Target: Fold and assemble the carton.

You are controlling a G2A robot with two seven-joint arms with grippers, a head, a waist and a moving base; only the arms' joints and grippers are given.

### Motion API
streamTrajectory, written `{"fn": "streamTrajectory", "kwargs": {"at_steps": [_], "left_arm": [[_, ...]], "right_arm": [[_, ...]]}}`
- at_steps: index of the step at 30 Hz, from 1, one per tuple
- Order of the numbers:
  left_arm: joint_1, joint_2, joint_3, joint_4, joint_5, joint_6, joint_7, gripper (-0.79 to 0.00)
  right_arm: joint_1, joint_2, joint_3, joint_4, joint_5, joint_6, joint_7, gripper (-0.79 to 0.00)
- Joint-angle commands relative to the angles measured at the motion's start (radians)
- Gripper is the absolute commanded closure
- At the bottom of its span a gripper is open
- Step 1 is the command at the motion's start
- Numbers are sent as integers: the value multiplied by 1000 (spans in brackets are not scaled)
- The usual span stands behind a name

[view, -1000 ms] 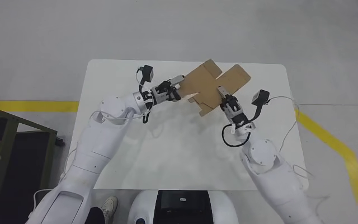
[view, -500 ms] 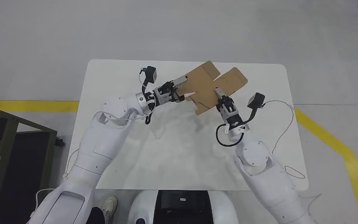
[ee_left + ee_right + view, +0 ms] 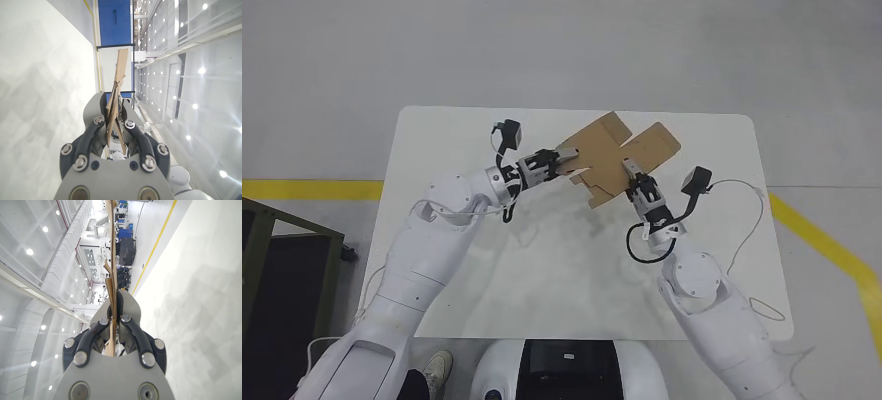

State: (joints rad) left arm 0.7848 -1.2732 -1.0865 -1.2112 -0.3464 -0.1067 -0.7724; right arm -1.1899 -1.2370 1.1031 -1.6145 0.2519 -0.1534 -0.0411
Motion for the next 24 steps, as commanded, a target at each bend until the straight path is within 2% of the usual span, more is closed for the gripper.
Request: {"fn": "streamTrajectory", "kwargs": {"at_steps": [1, 3, 6, 7, 8, 9, 15, 24], "left_arm": [[-1, -1, 0, 2, 0, 1, -1, -31], [-2, -1, 0, 1, -1, 0, -2, 0], [-1, -1, -3, -2, -2, -1, -3, 0], [-1, -1, -4, -3, -2, -2, -6, 0], [0, -1, -6, -4, -2, -2, -7, 0], [0, 0, -8, -5, -4, -2, -9, 0], [3, 5, -35, -13, -15, -7, -31, 0], [-1, 21, -93, 8, -31, -44, -117, 0]], "right_arm": [[-2, -2, 2, -1, -1, -2, 3, 0], [-4, -4, 4, -3, -3, -2, 5, 0], [-7, -7, 8, -6, -12, -4, 10, 0], [-8, -8, 9, -7, -15, -5, 12, -62], [-10, -9, 11, -10, -15, -12, 14, -570], [-12, -10, 13, -13, -14, -24, 17, -785], [-31, -10, 44, -12, -13, -112, 64, -785], [-15, 7, 135, 51, 90, -141, 364, -785]]}}
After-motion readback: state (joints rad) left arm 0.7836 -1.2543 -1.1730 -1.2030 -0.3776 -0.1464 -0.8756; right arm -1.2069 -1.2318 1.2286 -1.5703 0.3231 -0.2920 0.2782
